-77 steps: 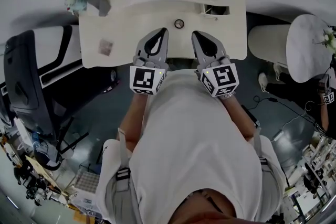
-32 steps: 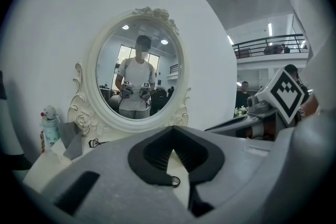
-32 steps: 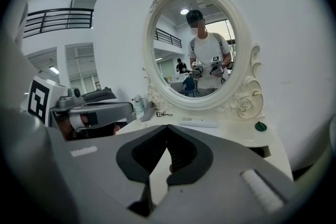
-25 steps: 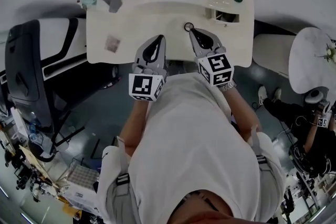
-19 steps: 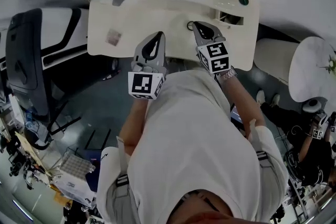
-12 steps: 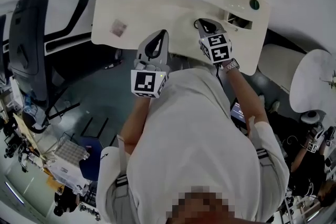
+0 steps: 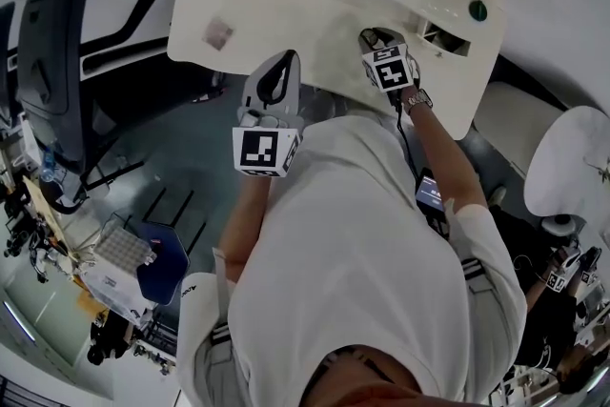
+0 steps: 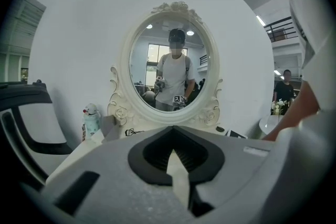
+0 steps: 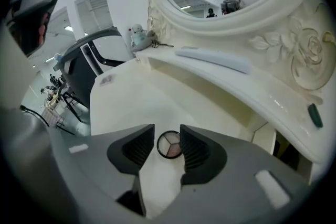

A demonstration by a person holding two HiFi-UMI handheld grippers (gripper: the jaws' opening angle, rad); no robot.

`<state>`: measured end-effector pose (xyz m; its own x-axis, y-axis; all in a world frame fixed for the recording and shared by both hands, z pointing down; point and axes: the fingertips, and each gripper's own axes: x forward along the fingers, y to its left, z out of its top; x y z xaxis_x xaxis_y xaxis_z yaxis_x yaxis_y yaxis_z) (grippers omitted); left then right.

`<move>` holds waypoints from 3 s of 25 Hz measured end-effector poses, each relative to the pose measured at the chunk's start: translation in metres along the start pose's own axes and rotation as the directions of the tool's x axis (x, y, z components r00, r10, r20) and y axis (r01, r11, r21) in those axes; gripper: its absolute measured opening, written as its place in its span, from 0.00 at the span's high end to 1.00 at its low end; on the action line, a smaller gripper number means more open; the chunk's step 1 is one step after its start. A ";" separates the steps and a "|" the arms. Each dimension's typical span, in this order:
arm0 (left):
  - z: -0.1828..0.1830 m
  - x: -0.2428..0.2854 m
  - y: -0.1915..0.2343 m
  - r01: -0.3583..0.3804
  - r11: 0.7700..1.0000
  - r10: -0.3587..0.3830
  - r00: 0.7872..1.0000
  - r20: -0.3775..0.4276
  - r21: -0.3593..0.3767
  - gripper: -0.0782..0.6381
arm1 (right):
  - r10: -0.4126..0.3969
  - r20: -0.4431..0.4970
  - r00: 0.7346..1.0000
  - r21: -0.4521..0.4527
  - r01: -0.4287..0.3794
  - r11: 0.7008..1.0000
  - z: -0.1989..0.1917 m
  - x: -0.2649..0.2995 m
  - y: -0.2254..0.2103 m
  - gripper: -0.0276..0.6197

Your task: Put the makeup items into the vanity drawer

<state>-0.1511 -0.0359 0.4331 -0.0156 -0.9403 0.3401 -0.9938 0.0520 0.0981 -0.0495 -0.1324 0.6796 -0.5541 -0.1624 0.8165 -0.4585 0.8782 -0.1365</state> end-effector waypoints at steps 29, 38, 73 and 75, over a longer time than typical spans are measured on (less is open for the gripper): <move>-0.016 0.012 -0.011 0.092 0.996 -0.092 0.995 -0.029 -0.005 0.88 | -0.048 -0.111 0.993 0.101 0.060 0.993 -0.048 0.000 0.000 0.62; -0.022 0.021 -0.040 0.255 0.967 -0.254 0.966 -0.040 0.009 0.88 | -0.148 -0.084 0.985 0.250 0.164 0.954 -0.067 -0.044 -0.016 0.62; -0.012 0.068 -0.085 0.337 0.941 -0.337 0.941 -0.011 -0.018 0.88 | -0.219 -0.165 0.962 0.355 0.265 0.896 -0.054 -0.102 -0.144 0.62; -0.010 0.071 -0.082 0.322 0.947 -0.322 0.947 -0.005 -0.022 0.88 | -0.191 -0.178 0.965 0.354 0.244 0.903 -0.054 -0.096 -0.144 0.62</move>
<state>-0.0699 -0.1039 0.4584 0.3059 -0.9050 0.2955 -0.9433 -0.2461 0.2227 0.1073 -0.2188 0.6511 -0.3238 -0.2446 0.9140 -0.7949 0.5942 -0.1226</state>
